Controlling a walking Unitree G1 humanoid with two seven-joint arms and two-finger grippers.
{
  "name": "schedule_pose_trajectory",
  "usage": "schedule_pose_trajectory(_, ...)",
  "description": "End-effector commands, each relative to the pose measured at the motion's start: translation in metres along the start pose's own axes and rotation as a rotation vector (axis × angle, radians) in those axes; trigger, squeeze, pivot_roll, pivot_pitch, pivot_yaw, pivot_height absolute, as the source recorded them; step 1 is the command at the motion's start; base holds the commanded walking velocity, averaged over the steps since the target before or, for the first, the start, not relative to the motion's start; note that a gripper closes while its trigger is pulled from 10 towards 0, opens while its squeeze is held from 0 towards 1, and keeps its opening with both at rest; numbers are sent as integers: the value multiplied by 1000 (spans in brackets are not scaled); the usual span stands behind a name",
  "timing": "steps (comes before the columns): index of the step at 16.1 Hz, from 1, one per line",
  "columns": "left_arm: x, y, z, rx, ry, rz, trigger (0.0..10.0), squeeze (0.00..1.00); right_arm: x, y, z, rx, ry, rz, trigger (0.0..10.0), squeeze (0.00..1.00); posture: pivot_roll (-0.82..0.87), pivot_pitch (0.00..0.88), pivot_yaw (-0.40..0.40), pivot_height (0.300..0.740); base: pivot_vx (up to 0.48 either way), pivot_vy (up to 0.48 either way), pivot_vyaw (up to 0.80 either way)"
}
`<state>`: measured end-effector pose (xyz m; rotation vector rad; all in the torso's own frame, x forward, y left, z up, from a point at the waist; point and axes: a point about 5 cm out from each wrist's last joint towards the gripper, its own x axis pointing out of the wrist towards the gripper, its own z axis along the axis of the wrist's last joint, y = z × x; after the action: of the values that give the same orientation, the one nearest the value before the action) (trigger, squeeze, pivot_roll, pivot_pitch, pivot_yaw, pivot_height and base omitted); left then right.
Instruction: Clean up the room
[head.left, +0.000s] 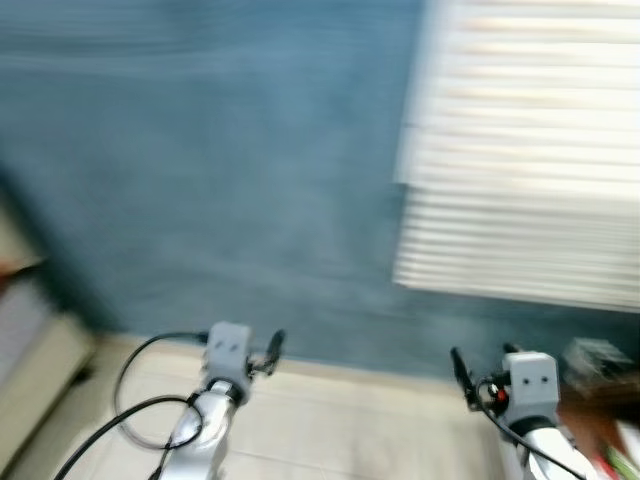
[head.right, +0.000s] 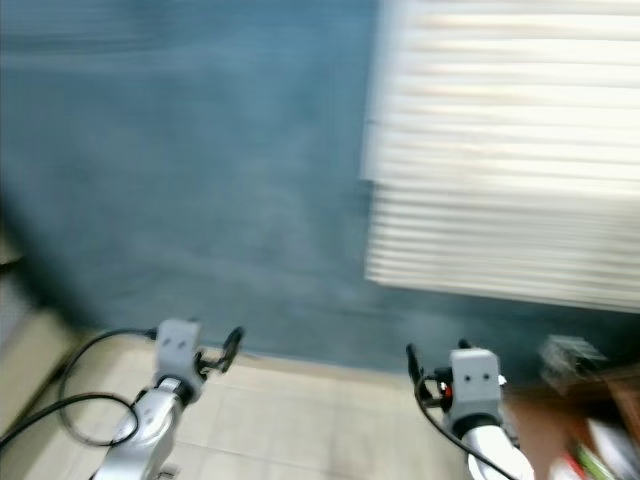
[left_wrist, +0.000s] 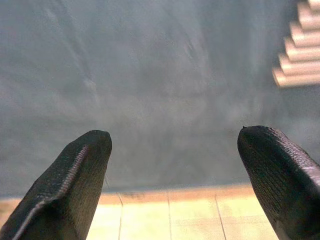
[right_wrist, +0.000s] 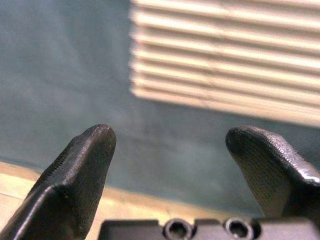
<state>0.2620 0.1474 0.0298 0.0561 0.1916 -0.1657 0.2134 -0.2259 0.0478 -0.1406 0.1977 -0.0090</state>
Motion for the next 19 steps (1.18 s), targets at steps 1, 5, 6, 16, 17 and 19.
schedule_pose_trajectory(1, -9, 17, 3, 8, -7, 77, 10000, 0, 3, -1, 3, -2, -3, 3, 10000, 0, -182, 0, 48, 740, 0, 0, 0)
schedule_pose_trajectory(5, -15, 22, -7, 10, 29, 111, 10000, 0, 11, 6, 1, 8, 7, 28, 10000, 0, -143, 4, 38, 740, 0, 0, -800)
schedule_pose_trajectory(6, -15, 21, -5, 10, 19, 129, 10000, 0, 12, 8, 2, 11, 0, 31, 10000, 0, -136, 4, 35, 740, 0, 0, -775)
schedule_pose_trajectory(16, -78, 27, -9, -11, 65, 312, 10000, 0, 40, 12, 15, 57, -16, 193, 10000, 0, 69, 28, -140, 740, 0, 0, 0)
schedule_pose_trajectory(17, -79, 24, -9, -19, 67, 310, 10000, 0, 42, 13, 16, 58, -18, 200, 10000, 0, 72, 29, -142, 740, 0, 0, 0)
schedule_pose_trajectory(19, -80, 22, -8, -18, 72, 300, 10000, 0, 43, 14, 17, 58, -20, 202, 10000, 0, 72, 29, -142, 740, 0, 0, 0)
